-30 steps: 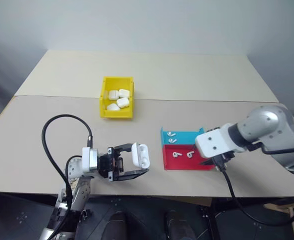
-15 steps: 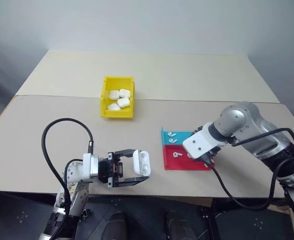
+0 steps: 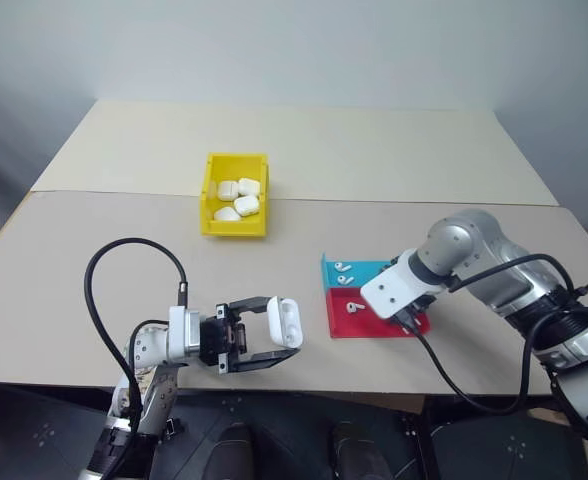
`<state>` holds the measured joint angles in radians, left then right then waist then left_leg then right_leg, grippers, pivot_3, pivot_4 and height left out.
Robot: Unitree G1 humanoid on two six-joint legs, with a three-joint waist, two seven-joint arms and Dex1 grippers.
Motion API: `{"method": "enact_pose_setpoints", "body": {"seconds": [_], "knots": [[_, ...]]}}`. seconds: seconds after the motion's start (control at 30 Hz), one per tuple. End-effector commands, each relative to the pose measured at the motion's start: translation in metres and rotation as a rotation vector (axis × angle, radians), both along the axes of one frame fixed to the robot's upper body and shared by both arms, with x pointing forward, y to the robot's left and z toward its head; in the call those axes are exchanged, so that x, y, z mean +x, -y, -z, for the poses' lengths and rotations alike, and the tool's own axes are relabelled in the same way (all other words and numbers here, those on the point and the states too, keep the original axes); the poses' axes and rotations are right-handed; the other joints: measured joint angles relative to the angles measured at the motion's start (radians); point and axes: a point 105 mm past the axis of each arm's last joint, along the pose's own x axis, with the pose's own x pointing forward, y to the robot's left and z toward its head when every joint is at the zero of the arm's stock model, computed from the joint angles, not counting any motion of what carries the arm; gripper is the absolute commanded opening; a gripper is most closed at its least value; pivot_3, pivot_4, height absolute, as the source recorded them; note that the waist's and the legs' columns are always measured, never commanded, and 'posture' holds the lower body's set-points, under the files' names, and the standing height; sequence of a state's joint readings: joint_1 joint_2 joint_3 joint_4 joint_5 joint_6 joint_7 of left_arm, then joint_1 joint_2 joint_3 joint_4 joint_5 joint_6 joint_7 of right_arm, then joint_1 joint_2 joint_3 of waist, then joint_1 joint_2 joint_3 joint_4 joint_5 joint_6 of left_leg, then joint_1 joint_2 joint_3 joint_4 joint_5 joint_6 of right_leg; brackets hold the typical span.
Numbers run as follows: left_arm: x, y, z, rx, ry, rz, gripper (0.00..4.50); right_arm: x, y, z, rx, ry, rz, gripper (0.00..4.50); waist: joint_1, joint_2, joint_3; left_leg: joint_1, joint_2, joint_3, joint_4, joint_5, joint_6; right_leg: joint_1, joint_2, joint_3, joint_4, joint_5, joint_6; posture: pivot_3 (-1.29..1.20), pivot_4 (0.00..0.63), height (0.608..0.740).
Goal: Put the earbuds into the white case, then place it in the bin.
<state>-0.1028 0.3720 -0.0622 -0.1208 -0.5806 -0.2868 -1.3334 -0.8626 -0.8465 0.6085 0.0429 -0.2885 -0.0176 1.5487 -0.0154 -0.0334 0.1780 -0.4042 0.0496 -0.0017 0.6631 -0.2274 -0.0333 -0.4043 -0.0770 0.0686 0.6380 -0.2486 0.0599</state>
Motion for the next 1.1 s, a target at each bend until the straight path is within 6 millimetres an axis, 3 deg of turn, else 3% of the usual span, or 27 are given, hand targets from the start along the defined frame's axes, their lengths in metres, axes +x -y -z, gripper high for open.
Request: {"method": "enact_pose_setpoints", "body": {"seconds": [0.03, 0.13, 0.27, 1.1], "knots": [[-0.0034, 0.0016, -0.0078, -0.006, 0.047, 0.007, 2.73, 0.0011, 0.0018, -0.0050, -0.032, 0.019, -0.023, 2.91, 0.000, 0.000, 0.000, 0.000, 0.000, 0.000, 0.000, 0.000, 0.000, 0.000, 0.000, 0.000, 0.000, 0.000, 0.000, 0.00, 0.150, 0.740], [-0.0036, 0.0015, -0.0074, -0.001, 0.044, 0.008, 2.73, 0.0016, 0.0031, -0.0041, -0.045, 0.026, -0.028, 2.91, 0.000, 0.000, 0.000, 0.000, 0.000, 0.000, 0.000, 0.000, 0.000, 0.000, 0.000, 0.000, 0.000, 0.000, 0.000, 0.00, 0.150, 0.740], [-0.0042, 0.0016, -0.0065, 0.009, 0.038, 0.007, 2.73, 0.0011, 0.0018, -0.0057, -0.041, 0.042, -0.042, 2.04, 0.000, 0.000, 0.000, 0.000, 0.000, 0.000, 0.000, 0.000, 0.000, 0.000, 0.000, 0.000, 0.001, 0.000, 0.000, 0.00, 0.150, 0.740], [-0.0023, 0.0038, -0.0060, 0.028, 0.036, -0.002, 2.73, 0.0020, 0.0032, -0.0119, -0.082, 0.154, -0.132, 2.04, 0.000, 0.000, 0.000, 0.001, 0.000, 0.000, 0.000, 0.000, 0.000, 0.000, 0.000, 0.000, 0.002, 0.000, -0.001, 0.00, 0.150, 0.740]]}}
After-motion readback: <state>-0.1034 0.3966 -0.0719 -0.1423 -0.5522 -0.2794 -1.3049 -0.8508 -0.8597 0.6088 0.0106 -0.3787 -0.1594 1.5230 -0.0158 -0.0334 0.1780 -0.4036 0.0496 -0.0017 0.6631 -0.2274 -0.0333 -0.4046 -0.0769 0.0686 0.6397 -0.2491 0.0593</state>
